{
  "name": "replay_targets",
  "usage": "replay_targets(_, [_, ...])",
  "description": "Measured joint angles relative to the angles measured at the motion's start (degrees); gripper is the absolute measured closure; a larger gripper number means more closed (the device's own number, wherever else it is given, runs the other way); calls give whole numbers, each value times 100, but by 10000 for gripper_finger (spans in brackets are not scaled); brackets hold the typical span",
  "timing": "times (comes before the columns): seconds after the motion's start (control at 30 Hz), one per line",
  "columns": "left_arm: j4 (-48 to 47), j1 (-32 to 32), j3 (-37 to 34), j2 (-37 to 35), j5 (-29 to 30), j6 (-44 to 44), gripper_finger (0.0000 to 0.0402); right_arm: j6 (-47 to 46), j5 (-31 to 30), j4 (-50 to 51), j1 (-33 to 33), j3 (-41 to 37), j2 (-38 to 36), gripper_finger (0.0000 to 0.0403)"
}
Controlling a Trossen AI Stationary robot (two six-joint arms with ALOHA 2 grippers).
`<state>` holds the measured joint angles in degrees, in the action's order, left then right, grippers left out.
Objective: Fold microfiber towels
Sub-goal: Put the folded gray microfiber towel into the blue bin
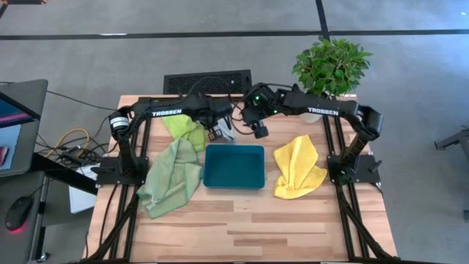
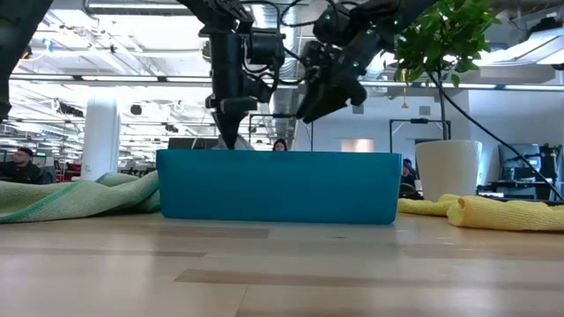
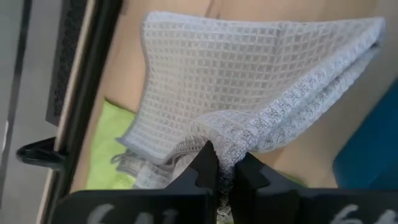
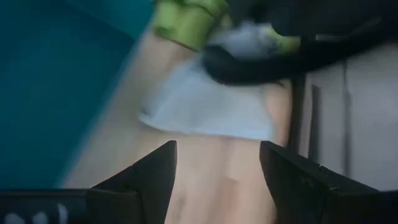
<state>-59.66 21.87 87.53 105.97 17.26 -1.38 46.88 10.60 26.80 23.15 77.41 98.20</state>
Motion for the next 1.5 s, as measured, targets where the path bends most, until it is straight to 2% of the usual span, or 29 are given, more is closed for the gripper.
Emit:
replay_targets(0.23, [-61,16,27,1,117,-135,400,-534,6,-752,-240,9,582,148])
replay_targets(0.4, [-231,22,17,-23,362,-238,400,-1041,49,-1057,-279,7,646,148])
replay_targets(0.53, [-287,22,15,-27,332,-30,398,-1280,325,-1025,-274,7,650,148])
replay_targets(0.73, [-522,11,-1,-108,255,312,397,-1255,586,-974,-279,34,844,148])
replay_targets(0.93, [-579,13,0,-247,-35,524,396,-1249,602,-935,-277,22,902,148])
replay_targets(1.23, [-519,15,2,-547,-160,570,396,-1400,600,-1097,-319,24,992,148])
replay_targets(1.5, [-493,15,4,-605,-194,631,395,-1560,342,-1407,-331,5,1223,148])
